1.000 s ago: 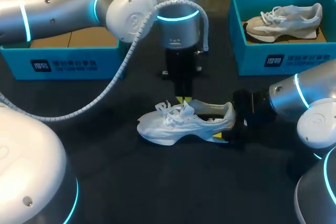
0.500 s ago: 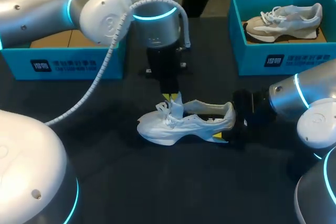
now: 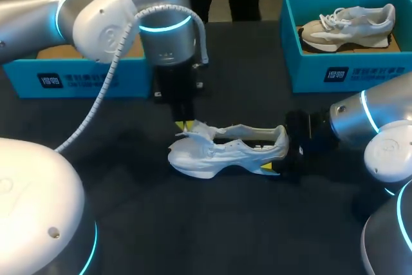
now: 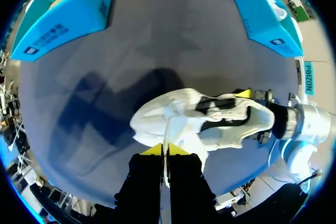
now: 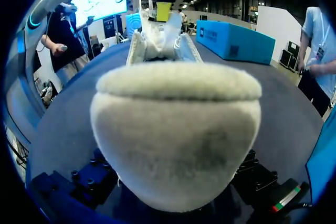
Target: Take the shoe out of the shoebox, open the shoe tongue, remove and reinsert the insole, then place the shoe into the shoebox
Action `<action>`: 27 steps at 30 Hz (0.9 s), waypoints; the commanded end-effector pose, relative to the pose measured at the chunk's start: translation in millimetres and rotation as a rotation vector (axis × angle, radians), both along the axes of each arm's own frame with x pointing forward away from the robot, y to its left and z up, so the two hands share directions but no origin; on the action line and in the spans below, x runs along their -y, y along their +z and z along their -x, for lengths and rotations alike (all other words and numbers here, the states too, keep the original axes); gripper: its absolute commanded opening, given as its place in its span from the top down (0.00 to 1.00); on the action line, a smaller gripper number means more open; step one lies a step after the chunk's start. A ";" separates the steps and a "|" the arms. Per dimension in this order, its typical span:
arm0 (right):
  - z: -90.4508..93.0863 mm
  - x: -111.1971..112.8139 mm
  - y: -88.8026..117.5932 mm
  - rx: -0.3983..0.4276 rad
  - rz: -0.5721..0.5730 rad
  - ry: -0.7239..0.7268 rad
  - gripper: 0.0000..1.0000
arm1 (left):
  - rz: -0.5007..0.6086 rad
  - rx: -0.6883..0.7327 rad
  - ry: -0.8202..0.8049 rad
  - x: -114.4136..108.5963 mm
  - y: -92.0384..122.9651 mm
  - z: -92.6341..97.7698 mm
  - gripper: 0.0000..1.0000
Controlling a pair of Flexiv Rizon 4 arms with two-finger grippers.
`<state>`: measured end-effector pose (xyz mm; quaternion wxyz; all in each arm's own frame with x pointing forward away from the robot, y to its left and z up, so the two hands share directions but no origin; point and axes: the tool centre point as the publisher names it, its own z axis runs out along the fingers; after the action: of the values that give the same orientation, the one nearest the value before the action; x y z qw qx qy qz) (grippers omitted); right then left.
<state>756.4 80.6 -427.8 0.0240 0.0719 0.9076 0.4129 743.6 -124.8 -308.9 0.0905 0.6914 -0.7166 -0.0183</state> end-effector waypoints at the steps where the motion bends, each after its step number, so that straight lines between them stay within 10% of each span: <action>1: -4.4 0.5 -5.5 0.002 0.002 -0.002 1.00 | -0.011 -0.032 0.010 -4.8 -15.4 -3.6 1.00; 21: -4.4 0.5 -5.5 0.002 0.002 -0.002 1.00 | -0.073 -0.050 -0.031 -33.1 -78.5 -2.5 1.00; 23: -4.4 0.5 -5.5 0.002 0.002 -0.002 1.00 | -0.069 -0.048 -0.032 -34.0 -78.1 -1.5 0.73; 26: -4.4 0.5 -5.5 0.002 0.002 -0.002 1.00 | -0.067 -0.044 -0.032 -35.4 -75.0 -0.4 0.61; 27: -4.4 0.5 -5.5 0.002 0.002 -0.002 1.00 | -0.062 -0.036 -0.031 -36.1 -73.0 -0.1 0.36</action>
<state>757.3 80.9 -427.7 0.0241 0.0716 0.9076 0.4130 748.0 -94.8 -384.6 0.0818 0.6816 -0.7244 -0.0635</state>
